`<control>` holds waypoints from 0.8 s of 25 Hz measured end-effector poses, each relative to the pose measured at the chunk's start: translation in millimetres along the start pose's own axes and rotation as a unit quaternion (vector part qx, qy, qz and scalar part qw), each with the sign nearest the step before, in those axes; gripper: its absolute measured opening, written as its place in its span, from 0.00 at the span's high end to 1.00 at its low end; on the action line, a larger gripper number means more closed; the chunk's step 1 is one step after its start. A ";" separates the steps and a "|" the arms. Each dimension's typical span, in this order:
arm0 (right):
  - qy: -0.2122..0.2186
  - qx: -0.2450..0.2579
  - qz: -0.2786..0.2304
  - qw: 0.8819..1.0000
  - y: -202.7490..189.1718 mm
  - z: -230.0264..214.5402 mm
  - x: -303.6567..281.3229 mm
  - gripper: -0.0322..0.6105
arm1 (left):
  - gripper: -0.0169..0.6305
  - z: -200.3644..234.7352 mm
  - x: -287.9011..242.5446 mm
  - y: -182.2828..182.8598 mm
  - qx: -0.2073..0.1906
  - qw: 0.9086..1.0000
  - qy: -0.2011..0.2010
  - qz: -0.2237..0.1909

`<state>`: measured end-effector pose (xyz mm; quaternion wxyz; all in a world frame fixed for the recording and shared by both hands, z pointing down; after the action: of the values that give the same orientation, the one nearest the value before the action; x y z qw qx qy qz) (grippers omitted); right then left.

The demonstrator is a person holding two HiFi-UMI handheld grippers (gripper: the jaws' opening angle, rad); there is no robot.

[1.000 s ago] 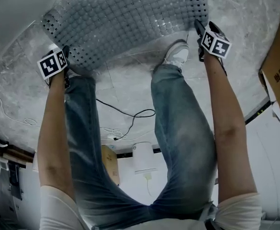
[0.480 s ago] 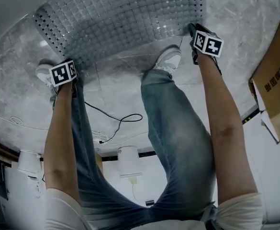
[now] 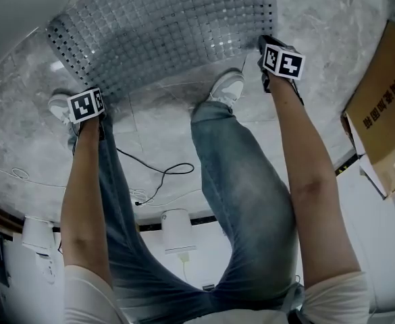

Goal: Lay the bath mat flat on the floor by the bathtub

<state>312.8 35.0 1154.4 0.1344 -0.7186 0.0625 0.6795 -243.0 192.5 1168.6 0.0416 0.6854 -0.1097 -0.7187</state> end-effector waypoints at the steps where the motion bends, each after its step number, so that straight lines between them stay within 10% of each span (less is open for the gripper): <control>1: 0.001 0.001 -0.010 1.000 8.4 2.7 7.1 0.84 | 0.94 -4.0 7.5 6.4 -0.001 1.000 -0.003 -0.007; 20: 0.126 -0.045 -0.172 0.976 132.6 166.3 242.3 0.91 | 0.95 -108.7 283.0 81.5 -0.087 0.970 -0.178 -0.141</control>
<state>133.7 -23.1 892.6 0.2076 -0.8036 -0.0767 0.5525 -158.5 42.8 906.0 -0.0206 0.5491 0.0452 -0.8343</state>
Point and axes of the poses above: the fingertips, and each gripper's own axes: x backward along the fingers, z to its left, y out of its top, the point moved 4 cm from there along x, backward along the fingers, and after that the axes turned 7 degrees about x, right-handed, at the moved point
